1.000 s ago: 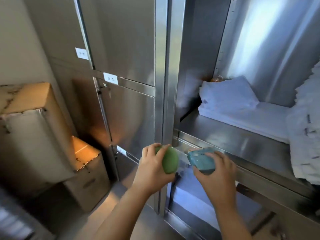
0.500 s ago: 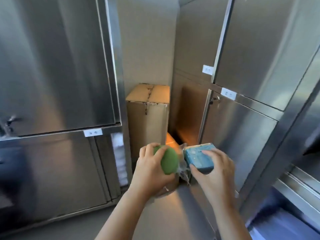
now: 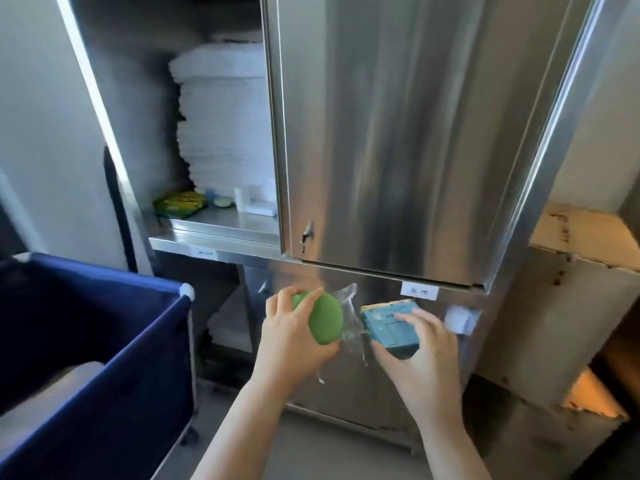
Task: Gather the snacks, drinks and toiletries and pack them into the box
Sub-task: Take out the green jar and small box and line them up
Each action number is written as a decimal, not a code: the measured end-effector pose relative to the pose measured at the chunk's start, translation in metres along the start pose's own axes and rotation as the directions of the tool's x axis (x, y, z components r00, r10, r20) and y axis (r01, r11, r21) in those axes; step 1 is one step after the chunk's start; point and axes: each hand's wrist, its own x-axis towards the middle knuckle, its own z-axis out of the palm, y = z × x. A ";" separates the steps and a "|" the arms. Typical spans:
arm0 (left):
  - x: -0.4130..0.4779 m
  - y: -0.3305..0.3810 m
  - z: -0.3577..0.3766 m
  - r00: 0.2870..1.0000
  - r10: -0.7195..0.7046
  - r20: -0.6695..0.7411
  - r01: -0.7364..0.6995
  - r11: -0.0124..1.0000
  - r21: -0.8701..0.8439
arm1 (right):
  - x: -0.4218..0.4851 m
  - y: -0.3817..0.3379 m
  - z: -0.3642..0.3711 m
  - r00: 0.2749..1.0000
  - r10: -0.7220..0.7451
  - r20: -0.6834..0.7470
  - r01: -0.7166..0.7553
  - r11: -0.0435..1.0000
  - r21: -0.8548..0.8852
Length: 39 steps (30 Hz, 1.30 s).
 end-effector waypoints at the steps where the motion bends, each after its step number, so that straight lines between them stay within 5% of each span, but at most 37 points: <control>1: 0.004 -0.016 -0.008 1.000 -0.020 -0.004 0.020 1.000 0.011 | 0.004 -0.009 0.019 1.000 -0.011 0.028 0.010 1.000 0.026; 16: 0.084 -0.158 -0.017 0.949 -0.292 -0.116 0.307 0.941 0.140 | 0.097 -0.040 0.211 0.930 -0.206 0.305 0.156 0.971 0.181; 29: 0.183 -0.230 -0.004 0.890 -0.374 -0.259 0.428 0.882 0.195 | 0.203 -0.048 0.335 0.885 -0.314 0.343 0.206 0.926 0.316; 39: 0.281 -0.344 -0.003 0.884 -0.358 -0.299 0.426 0.881 0.205 | 0.262 -0.076 0.452 0.897 -0.319 0.305 0.246 0.936 0.253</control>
